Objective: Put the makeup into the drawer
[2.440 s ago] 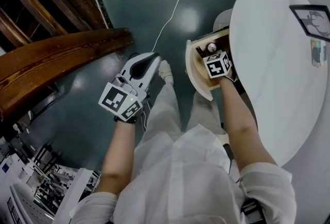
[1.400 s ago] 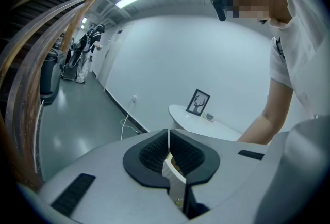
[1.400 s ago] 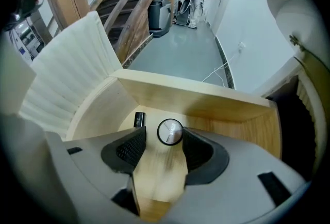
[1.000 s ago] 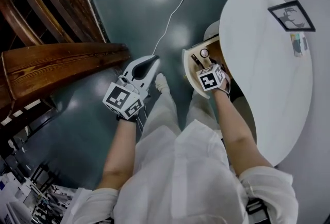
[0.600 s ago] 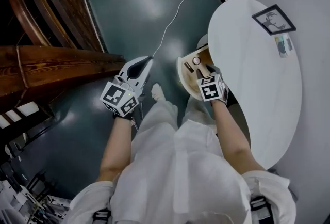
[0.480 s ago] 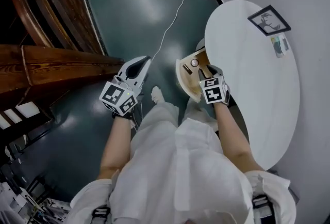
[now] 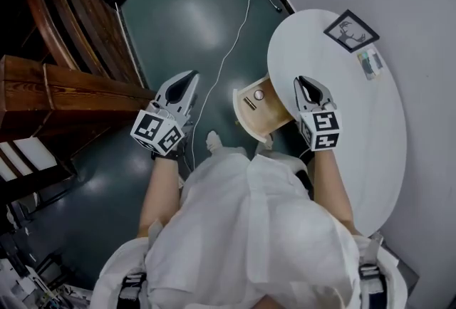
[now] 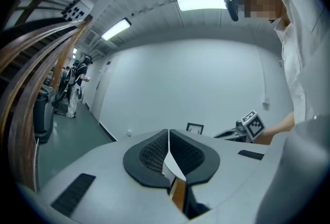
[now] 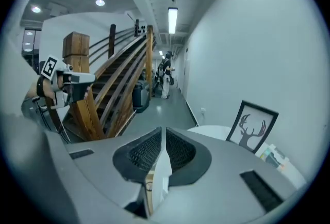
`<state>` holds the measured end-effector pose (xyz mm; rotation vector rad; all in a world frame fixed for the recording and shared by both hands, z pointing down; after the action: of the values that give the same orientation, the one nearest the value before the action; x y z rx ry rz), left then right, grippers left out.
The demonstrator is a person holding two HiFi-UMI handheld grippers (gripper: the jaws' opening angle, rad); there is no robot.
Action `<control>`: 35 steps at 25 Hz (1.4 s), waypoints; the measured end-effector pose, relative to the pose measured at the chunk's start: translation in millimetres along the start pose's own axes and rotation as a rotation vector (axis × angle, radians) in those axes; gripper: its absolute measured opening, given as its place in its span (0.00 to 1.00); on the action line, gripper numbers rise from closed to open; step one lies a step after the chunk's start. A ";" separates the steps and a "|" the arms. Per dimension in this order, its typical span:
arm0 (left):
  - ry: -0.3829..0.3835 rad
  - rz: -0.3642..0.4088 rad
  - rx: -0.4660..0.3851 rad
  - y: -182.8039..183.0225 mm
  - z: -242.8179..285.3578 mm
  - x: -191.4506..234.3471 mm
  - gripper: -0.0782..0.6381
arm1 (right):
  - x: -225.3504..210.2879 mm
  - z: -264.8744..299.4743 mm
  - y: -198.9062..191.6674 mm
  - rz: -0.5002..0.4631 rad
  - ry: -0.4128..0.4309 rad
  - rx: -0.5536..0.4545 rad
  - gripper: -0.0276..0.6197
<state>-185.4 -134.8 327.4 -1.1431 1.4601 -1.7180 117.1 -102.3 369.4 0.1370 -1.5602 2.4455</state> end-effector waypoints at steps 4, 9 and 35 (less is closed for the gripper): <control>0.004 0.038 -0.037 22.1 6.8 -10.7 0.14 | -21.9 -33.1 41.1 0.065 0.055 -0.219 0.07; 0.007 0.096 -0.046 41.4 13.6 -24.3 0.14 | -61.5 -64.5 63.1 0.130 -0.013 -0.349 0.06; 0.110 0.179 -0.090 71.6 22.2 -62.8 0.14 | -133.4 -104.2 102.7 0.110 -0.032 -0.514 0.06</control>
<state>-143.6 -105.6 244.0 -0.9438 1.6686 -1.6277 225.7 -69.3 207.2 -0.0019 -2.1999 2.0354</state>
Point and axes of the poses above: the fingertips, and each gripper's own axes: z forward along the fingers, x to its left, y out of its top, the point moved 5 cm from there along -z, backward along the fingers, and after that the axes turned 15 degrees about -y, right-handed, at the moved point
